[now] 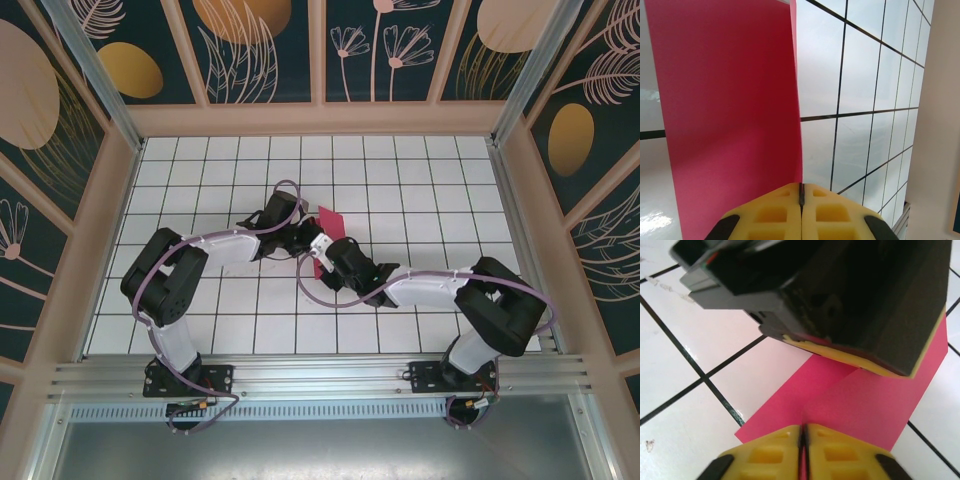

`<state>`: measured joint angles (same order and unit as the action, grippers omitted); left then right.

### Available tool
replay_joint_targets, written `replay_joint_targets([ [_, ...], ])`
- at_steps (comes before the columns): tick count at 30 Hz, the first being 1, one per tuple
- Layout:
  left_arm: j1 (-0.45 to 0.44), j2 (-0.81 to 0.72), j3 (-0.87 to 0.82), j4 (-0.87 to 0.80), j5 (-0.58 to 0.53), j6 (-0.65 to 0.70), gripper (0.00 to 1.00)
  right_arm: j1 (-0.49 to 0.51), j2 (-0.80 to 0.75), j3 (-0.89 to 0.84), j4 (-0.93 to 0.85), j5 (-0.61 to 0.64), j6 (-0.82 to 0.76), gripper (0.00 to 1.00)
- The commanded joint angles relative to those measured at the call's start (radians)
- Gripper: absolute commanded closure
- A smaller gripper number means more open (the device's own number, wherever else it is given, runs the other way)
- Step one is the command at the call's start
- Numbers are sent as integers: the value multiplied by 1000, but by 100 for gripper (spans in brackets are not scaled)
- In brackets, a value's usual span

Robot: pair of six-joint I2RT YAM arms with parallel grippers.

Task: Fold a paper plane with a square sheet of paper (pick it up from the middle)
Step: Fold the triangle a second time at the center of the table.

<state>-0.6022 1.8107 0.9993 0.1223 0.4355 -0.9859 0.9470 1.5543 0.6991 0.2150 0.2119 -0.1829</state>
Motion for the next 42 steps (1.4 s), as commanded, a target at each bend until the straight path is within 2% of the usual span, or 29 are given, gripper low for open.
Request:
replay_joint_targets([
  [1,2,-16,36,-63,-36,42,80,-2,1,16,25,-16,46,92],
  [3,2,-42,33,-80,-79,49,75,-13,-5,15,18,-55,92,95],
  [5,2,-75,22,-92,-137,48,58,-27,-11,15,18,-116,152,96],
  [11,11,-198,-45,-107,-302,31,41,-74,-34,4,60,-316,362,97],
  [15,13,-250,-97,-98,-362,22,39,-110,-36,-5,116,-434,506,97],
  [18,16,-280,-142,-69,-379,16,43,-140,-33,-20,169,-505,595,97],
  [21,15,-279,-179,-8,-333,16,51,-174,-15,-36,210,-556,639,96],
  [26,15,-231,-205,51,-239,19,73,-244,21,-75,273,-645,712,96],
  [29,14,-204,-206,50,-218,31,81,-271,41,-101,320,-688,750,96],
  [37,4,-125,-196,41,-156,53,90,-313,105,-137,420,-746,828,95],
  [42,-10,-102,-181,10,-175,56,93,-321,124,-138,433,-756,838,95],
])
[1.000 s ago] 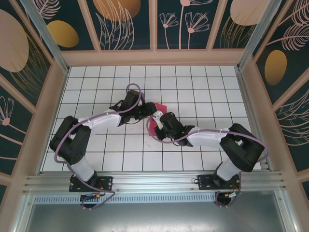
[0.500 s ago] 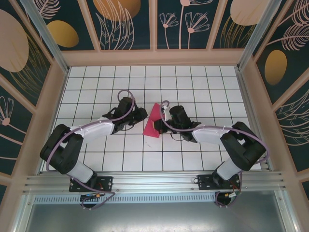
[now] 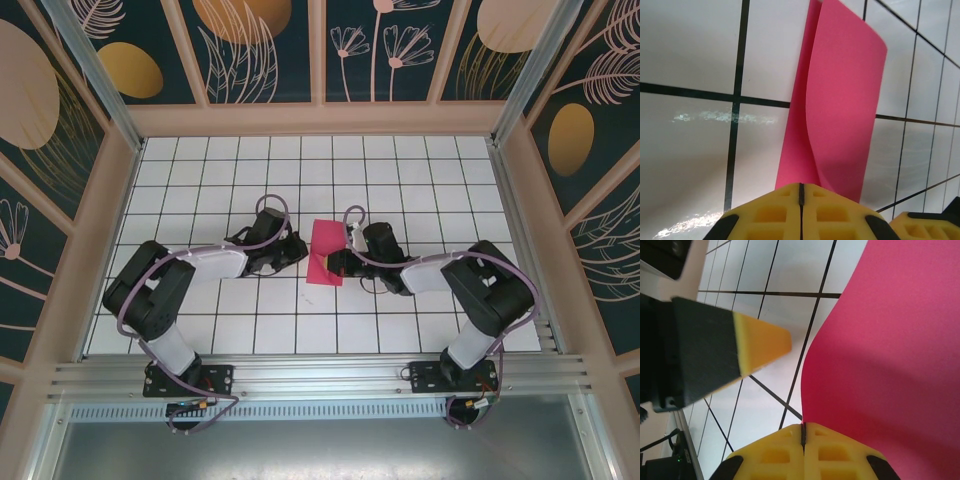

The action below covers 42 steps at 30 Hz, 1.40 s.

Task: Fold a paper plane with a square sheet of paper (pick it up from the middle)
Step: Fold the triangle a second time at the center of the table.

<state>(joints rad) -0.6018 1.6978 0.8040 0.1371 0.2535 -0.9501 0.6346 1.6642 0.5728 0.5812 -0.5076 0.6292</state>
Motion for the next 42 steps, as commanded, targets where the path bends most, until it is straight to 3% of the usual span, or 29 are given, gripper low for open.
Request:
replay_joint_targets([
  [1,-13,10,11,-4,7,19,94,-11,18,-11,68,-37,28,95],
  [14,-57,52,-15,18,78,19,94,-26,44,-1,67,-49,40,95],
  [31,-69,108,-2,-73,-9,64,92,-67,54,70,-55,-68,-32,93],
  [42,-70,127,10,-80,-5,85,92,-113,53,116,-167,-214,-174,90],
])
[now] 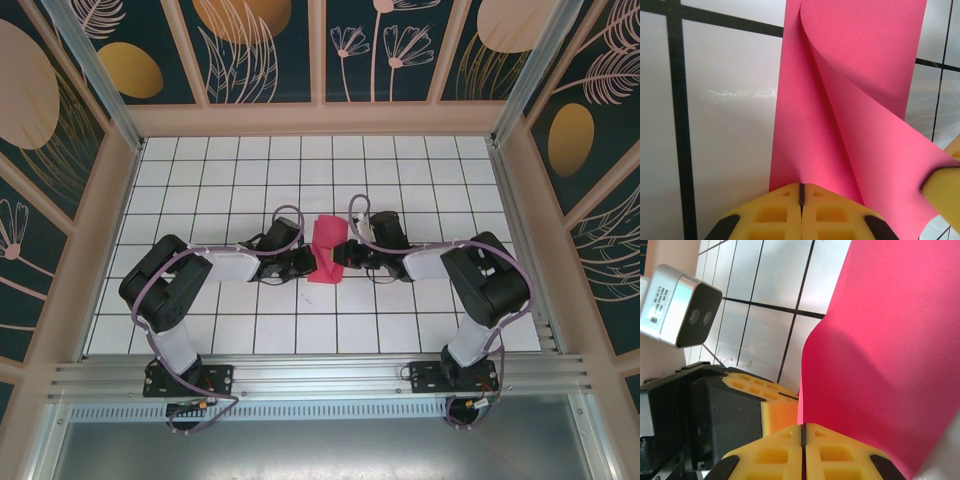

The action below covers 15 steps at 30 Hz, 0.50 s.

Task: Fold a paper plane with a square sheet of paper (pick it up from the middle)
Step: Fold the triangle a second time at the center of the table.

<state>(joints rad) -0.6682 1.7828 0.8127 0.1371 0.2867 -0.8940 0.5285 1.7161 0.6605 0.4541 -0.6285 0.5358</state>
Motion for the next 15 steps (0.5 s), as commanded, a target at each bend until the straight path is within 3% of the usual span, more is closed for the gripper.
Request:
replay_joint_targets([
  [1,-3,41,5,-80,-37,30,92,-7,-2,30,-47,-128,-97,90],
  [7,-3,38,19,-81,-37,31,91,-4,0,91,-213,-290,-247,90],
  [15,-4,35,16,-85,-37,33,91,-27,28,148,-315,-150,-297,88],
])
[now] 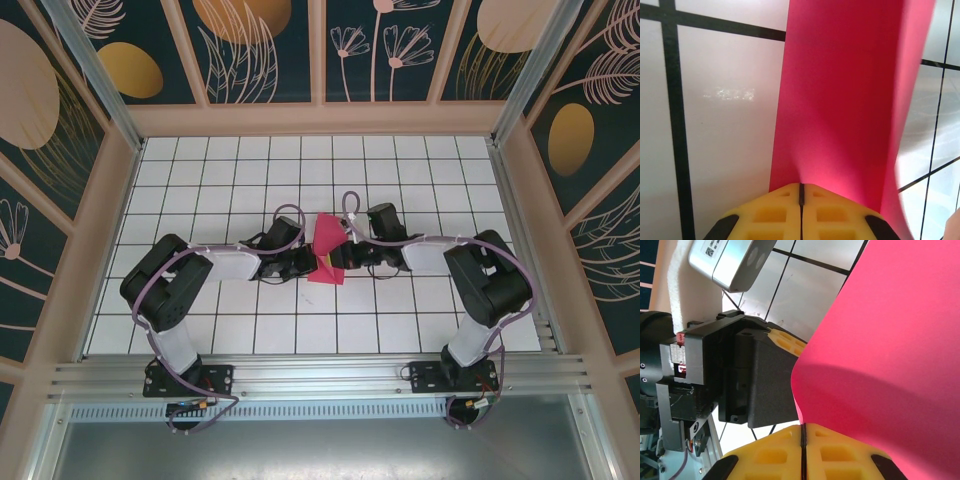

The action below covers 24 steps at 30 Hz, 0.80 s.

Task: Fold a paper plane with a square sheet of paper (pick it up from the middle)
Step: Fold the triangle a second time at the center of the table.

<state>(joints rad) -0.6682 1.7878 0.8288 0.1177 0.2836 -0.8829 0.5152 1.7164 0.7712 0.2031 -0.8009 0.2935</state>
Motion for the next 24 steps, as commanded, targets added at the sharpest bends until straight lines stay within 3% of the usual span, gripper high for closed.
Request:
replay_joint_targets([
  [1,-4,29,0,-66,-37,22,91,-14,34,45,-72,31,-59,88],
  [24,-3,38,10,-71,-32,28,91,-64,117,139,-195,47,-188,87],
])
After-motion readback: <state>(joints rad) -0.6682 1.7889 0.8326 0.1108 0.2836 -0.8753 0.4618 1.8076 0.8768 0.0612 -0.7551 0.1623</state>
